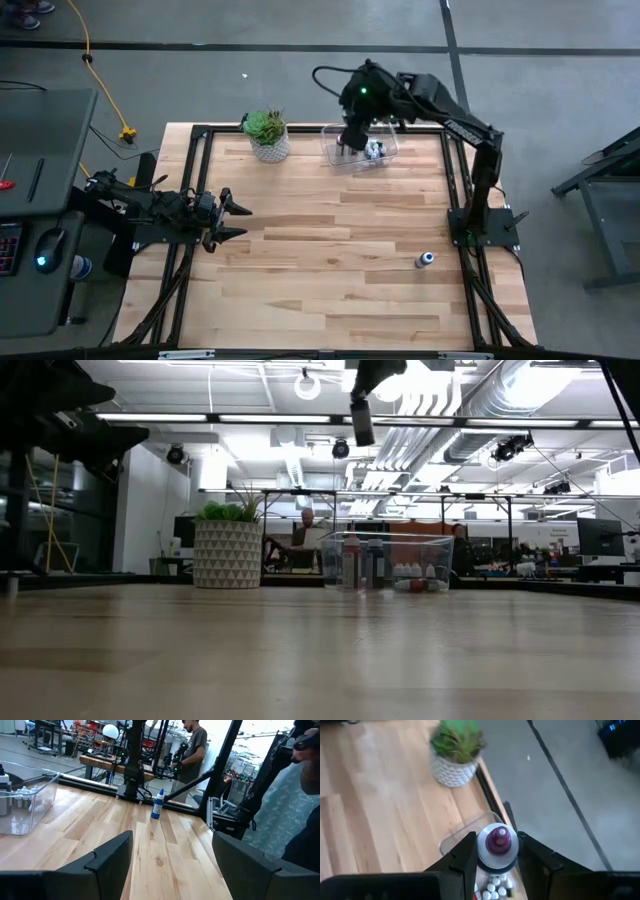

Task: Pick & Place food coloring
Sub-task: Put the large purple food coloring bottle into the bin

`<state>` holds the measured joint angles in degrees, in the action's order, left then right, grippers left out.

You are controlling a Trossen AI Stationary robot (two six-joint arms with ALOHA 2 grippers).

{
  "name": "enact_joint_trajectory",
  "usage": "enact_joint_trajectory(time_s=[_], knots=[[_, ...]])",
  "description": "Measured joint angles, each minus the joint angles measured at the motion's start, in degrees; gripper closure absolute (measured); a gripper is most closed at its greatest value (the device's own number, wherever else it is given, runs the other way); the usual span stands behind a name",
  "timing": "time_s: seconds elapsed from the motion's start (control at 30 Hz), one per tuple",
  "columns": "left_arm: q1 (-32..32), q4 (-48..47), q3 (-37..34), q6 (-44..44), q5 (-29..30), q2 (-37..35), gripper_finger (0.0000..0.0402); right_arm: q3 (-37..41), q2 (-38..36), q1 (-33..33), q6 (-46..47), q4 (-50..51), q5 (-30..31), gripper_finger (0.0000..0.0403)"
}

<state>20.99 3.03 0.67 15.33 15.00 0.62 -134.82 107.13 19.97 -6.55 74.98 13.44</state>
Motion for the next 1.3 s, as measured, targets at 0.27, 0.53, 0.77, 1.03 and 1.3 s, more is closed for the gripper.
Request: enact_joint_trajectory(time_s=[0.27,0.53,0.77,1.03,1.3], knots=[[0.0,0.0,0.0,0.0,0.0,0.0,0.0130,7.1,-1.4,4.5,6.6,-1.4,0.5,0.0294],[0.0,0.0,0.0,0.0,0.0,0.0,0.0130,29.5,-9.8,7.3,13.8,-18.3,5.8,0.0294],[0.0,0.0,0.0,0.0,0.0,0.0,0.0130,47.1,-14.7,7.9,21.4,-34.2,5.7,0.0294],[0.0,0.0,0.0,0.0,0.0,0.0,0.0130,55.4,-15.1,7.5,28.8,-40.0,6.5,0.0288],[0.0,0.0,0.0,0.0,0.0,0.0,0.0130,59.8,-15.1,6.0,32.1,-43.4,6.0,0.0294]])
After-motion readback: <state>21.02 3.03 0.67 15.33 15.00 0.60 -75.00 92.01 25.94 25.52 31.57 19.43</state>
